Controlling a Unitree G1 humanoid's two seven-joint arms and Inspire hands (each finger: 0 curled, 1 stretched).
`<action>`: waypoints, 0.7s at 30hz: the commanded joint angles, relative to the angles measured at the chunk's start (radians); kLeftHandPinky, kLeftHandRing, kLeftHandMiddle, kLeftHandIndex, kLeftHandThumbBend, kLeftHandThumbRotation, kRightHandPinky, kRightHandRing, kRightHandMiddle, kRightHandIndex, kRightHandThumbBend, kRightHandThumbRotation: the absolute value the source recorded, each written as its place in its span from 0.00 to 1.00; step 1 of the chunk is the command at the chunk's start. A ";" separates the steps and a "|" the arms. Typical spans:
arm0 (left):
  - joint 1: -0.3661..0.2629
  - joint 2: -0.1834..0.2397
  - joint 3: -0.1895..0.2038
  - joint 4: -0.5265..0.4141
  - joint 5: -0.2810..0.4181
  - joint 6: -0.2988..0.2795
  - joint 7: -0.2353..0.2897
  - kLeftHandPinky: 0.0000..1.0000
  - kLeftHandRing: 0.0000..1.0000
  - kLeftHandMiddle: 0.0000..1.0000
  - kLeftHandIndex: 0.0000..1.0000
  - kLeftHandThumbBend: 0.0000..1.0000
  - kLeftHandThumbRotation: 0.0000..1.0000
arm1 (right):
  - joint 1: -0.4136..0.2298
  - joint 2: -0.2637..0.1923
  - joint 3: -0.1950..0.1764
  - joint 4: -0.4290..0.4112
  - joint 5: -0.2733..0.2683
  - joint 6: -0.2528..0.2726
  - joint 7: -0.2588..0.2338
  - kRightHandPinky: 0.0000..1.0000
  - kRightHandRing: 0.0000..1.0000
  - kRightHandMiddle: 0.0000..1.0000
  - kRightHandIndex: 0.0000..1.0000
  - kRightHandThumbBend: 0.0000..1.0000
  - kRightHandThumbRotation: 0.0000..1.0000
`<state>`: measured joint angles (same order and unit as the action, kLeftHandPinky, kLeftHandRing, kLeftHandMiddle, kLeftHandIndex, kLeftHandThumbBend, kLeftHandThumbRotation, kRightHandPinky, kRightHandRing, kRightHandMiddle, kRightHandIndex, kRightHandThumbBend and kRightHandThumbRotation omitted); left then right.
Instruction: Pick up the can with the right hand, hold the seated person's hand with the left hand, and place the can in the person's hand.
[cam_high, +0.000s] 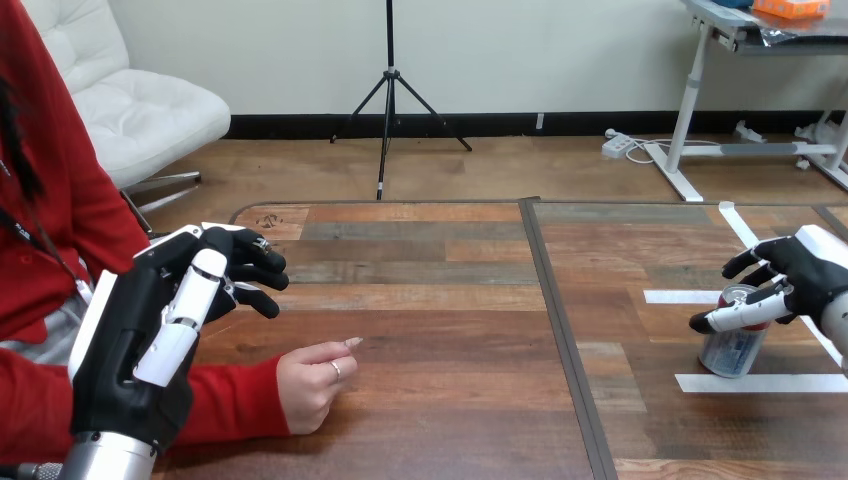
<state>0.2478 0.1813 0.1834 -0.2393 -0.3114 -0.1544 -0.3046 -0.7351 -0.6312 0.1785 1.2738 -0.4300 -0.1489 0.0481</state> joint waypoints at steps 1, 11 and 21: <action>-0.064 0.011 0.008 -0.016 -0.002 -0.009 0.001 0.40 0.54 0.53 0.49 0.20 0.62 | -0.087 -0.027 -0.016 -0.035 0.019 -0.022 -0.002 0.56 0.63 0.67 0.69 0.95 0.15; -0.064 0.010 0.007 -0.016 0.000 -0.013 0.000 0.41 0.54 0.53 0.49 0.21 0.63 | -0.093 -0.036 -0.015 -0.031 0.018 -0.023 0.016 0.56 0.63 0.66 0.68 0.96 0.13; -0.062 0.010 0.006 -0.024 0.005 -0.007 0.005 0.41 0.54 0.54 0.49 0.19 0.63 | -0.095 -0.045 -0.001 -0.029 -0.002 -0.028 0.015 0.57 0.63 0.66 0.68 0.98 0.14</action>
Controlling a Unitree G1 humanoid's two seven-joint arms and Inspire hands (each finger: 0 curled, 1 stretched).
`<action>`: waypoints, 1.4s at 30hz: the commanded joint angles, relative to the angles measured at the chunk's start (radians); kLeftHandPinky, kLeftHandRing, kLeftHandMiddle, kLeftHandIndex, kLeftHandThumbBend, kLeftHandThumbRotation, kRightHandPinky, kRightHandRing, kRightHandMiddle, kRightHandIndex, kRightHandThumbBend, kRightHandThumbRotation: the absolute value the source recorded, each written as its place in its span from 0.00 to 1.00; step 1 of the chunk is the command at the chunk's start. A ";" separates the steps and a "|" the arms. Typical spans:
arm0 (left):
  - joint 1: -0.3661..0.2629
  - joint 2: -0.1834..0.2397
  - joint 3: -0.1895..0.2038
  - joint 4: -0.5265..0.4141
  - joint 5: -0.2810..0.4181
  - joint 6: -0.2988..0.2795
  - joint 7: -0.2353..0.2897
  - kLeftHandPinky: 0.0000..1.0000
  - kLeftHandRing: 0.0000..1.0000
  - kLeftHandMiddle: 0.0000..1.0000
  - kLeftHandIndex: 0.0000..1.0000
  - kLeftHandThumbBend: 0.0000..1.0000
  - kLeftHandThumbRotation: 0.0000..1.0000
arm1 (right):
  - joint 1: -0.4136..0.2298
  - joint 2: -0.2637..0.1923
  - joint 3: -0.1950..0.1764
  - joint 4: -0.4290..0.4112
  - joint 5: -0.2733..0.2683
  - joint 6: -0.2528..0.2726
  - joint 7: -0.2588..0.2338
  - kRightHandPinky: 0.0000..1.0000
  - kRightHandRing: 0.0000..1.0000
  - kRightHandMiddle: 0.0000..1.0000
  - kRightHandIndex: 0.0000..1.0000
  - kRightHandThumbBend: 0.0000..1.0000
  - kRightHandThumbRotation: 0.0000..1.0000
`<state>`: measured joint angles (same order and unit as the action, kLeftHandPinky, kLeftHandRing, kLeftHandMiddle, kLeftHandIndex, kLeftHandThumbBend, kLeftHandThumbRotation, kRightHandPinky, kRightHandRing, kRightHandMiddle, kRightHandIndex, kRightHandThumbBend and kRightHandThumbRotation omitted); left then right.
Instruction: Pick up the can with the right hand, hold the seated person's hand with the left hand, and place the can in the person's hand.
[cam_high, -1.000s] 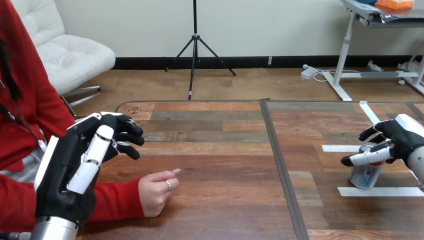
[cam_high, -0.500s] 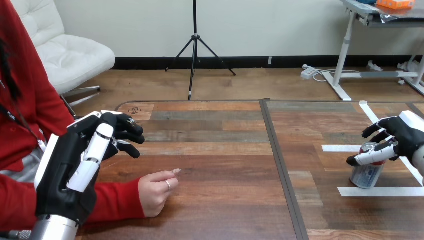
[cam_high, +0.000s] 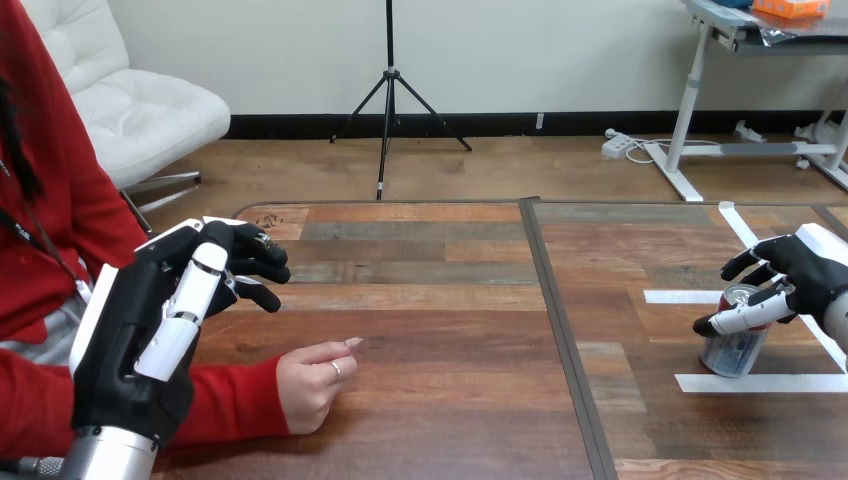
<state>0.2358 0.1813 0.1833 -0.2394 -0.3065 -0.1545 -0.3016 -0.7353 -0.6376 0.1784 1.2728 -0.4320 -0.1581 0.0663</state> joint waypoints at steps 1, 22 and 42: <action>-0.050 0.009 0.006 -0.024 0.000 -0.008 0.002 0.41 0.54 0.54 0.49 0.19 0.63 | -0.094 -0.039 -0.001 -0.028 0.000 -0.020 -0.003 0.57 0.63 0.66 0.67 0.98 0.14; -0.049 0.010 0.010 -0.028 -0.004 -0.009 0.000 0.40 0.54 0.53 0.49 0.19 0.64 | -0.099 -0.035 0.002 -0.021 0.002 0.008 0.052 0.58 0.63 0.66 0.69 1.00 0.13; -0.047 0.011 0.019 -0.031 -0.003 -0.007 0.011 0.42 0.55 0.54 0.49 0.21 0.63 | -0.111 -0.031 0.028 -0.027 -0.027 0.061 0.096 0.61 0.66 0.70 0.72 1.00 0.15</action>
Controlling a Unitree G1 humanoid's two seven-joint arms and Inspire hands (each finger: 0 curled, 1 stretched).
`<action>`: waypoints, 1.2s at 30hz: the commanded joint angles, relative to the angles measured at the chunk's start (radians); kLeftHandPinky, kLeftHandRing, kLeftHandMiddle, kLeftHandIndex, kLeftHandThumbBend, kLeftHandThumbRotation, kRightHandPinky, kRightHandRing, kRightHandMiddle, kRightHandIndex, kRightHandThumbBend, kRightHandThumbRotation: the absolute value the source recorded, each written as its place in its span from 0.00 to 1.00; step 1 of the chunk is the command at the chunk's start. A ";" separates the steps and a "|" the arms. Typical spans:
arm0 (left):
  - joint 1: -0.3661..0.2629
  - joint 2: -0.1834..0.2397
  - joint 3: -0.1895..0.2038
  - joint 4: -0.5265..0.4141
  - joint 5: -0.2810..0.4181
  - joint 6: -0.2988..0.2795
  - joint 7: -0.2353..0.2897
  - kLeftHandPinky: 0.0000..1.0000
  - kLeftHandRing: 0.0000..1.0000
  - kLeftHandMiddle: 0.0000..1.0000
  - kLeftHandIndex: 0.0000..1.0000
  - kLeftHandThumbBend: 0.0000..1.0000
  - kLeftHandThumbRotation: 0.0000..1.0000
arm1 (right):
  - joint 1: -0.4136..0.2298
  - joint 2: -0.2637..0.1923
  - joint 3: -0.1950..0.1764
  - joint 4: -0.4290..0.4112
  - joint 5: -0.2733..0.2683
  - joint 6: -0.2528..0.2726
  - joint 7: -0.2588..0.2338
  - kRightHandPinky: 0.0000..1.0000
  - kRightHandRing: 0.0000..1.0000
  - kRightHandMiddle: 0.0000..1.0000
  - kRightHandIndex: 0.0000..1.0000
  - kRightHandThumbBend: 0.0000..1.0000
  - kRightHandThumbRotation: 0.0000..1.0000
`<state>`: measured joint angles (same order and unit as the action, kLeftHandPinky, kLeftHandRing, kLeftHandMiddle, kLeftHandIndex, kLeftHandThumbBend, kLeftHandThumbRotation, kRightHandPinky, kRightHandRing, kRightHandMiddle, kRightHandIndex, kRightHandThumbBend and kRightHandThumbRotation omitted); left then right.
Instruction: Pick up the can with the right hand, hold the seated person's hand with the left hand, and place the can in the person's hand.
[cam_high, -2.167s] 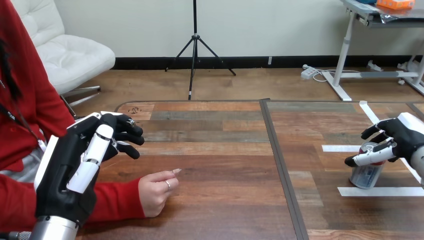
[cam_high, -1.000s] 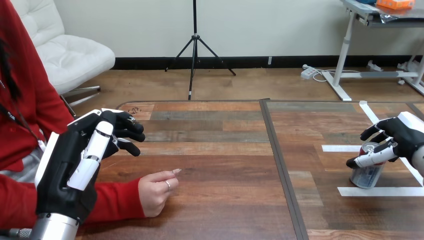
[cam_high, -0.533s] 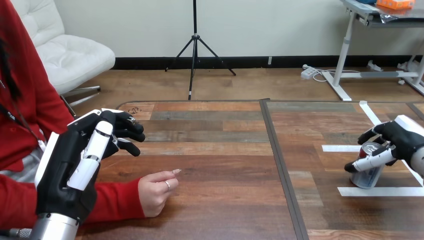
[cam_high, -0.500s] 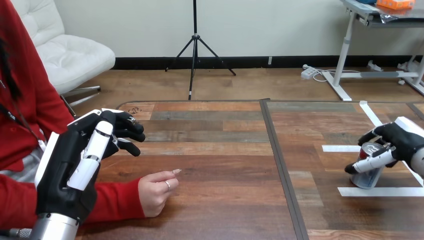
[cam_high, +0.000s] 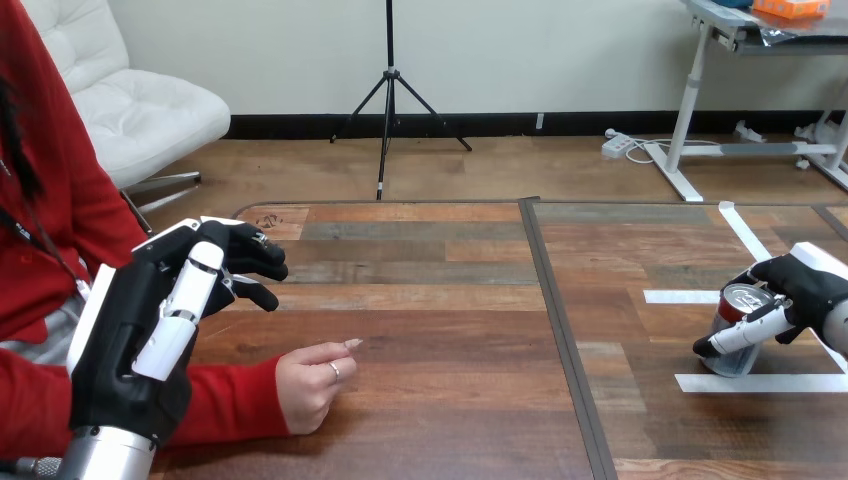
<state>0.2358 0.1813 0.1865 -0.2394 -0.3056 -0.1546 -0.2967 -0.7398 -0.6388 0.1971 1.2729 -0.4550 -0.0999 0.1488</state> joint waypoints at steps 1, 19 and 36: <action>-0.047 0.011 0.016 -0.032 -0.004 -0.006 0.007 0.42 0.55 0.54 0.49 0.21 0.63 | -0.107 -0.030 0.009 -0.028 -0.004 0.003 0.016 0.61 0.66 0.70 0.72 1.00 0.15; -0.045 0.012 0.014 -0.043 -0.011 0.004 0.014 0.43 0.55 0.55 0.49 0.17 0.60 | -0.103 -0.036 0.011 -0.032 -0.010 -0.016 -0.003 0.63 0.67 0.71 0.71 0.98 0.12; -0.048 0.011 0.013 -0.041 -0.012 0.005 0.015 0.42 0.55 0.55 0.49 0.21 0.58 | -0.100 -0.051 0.028 -0.032 -0.050 -0.061 -0.062 0.53 0.58 0.64 0.64 0.80 0.05</action>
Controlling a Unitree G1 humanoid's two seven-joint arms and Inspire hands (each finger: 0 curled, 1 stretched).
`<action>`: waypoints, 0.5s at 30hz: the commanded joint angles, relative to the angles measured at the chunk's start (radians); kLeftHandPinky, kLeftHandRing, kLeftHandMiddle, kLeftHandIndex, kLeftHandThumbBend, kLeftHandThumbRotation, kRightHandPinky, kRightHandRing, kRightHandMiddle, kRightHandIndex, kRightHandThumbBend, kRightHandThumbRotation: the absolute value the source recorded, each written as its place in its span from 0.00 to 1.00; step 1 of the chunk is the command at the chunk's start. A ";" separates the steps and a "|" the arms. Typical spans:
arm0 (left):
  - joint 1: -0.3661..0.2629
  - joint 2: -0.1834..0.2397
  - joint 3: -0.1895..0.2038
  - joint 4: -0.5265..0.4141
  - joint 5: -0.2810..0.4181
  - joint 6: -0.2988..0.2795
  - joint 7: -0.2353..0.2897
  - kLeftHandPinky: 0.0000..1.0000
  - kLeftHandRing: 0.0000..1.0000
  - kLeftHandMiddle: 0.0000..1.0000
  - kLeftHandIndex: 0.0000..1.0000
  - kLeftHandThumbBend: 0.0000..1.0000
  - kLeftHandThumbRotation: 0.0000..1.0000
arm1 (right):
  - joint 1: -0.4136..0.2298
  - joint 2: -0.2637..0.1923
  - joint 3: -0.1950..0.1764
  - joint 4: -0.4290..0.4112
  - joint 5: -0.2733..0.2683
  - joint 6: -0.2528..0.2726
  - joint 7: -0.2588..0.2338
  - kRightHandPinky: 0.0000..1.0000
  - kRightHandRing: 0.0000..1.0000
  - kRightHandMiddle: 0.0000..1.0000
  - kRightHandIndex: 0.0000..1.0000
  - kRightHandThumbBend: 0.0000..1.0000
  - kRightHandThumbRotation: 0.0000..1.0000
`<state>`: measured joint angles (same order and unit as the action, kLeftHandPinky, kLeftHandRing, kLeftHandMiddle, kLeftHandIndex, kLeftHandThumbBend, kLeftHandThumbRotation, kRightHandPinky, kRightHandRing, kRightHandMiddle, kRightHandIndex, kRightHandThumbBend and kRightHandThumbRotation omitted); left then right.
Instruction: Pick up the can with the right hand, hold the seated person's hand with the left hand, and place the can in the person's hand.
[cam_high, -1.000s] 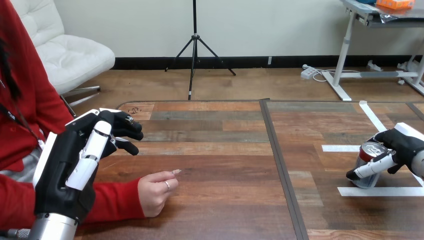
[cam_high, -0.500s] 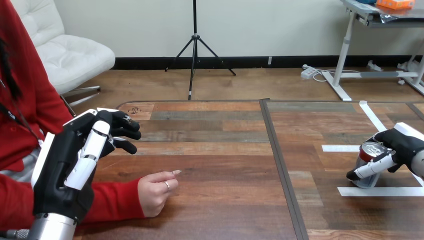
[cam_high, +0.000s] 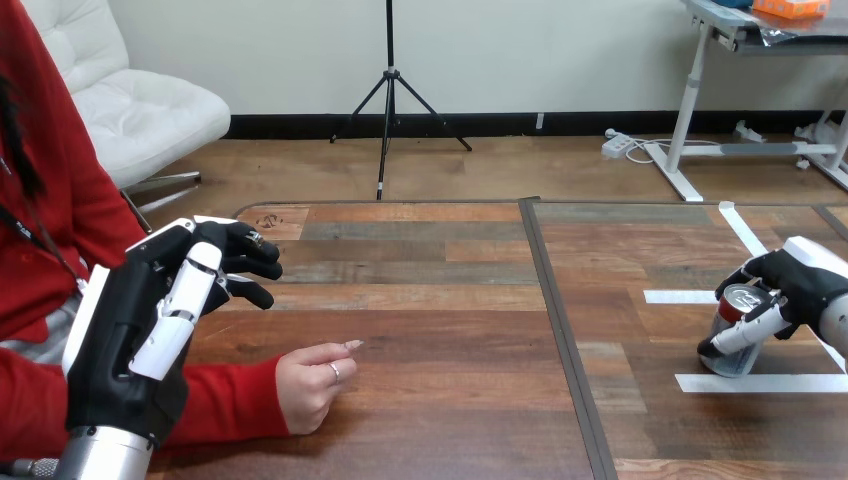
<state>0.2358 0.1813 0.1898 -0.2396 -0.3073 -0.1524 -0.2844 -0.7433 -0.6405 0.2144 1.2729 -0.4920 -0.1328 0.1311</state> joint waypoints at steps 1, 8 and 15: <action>-0.048 0.010 0.010 -0.042 -0.010 0.004 0.003 0.42 0.55 0.55 0.49 0.21 0.58 | -0.096 -0.049 0.010 -0.031 -0.014 -0.029 -0.047 0.53 0.58 0.63 0.64 0.79 0.04; -0.048 0.008 0.010 -0.044 -0.025 0.006 -0.002 0.42 0.56 0.55 0.49 0.21 0.58 | -0.094 -0.044 -0.010 -0.024 0.010 -0.038 -0.065 0.51 0.57 0.60 0.57 0.72 0.01; -0.049 0.009 0.010 -0.049 -0.027 0.011 0.001 0.40 0.55 0.55 0.49 0.21 0.58 | -0.093 -0.037 -0.026 -0.024 0.032 -0.036 -0.081 0.44 0.49 0.53 0.52 0.68 0.00</action>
<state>0.2357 0.1813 0.1898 -0.2400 -0.3157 -0.1495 -0.2846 -0.7433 -0.6427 0.2100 1.2729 -0.4772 -0.1532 0.0891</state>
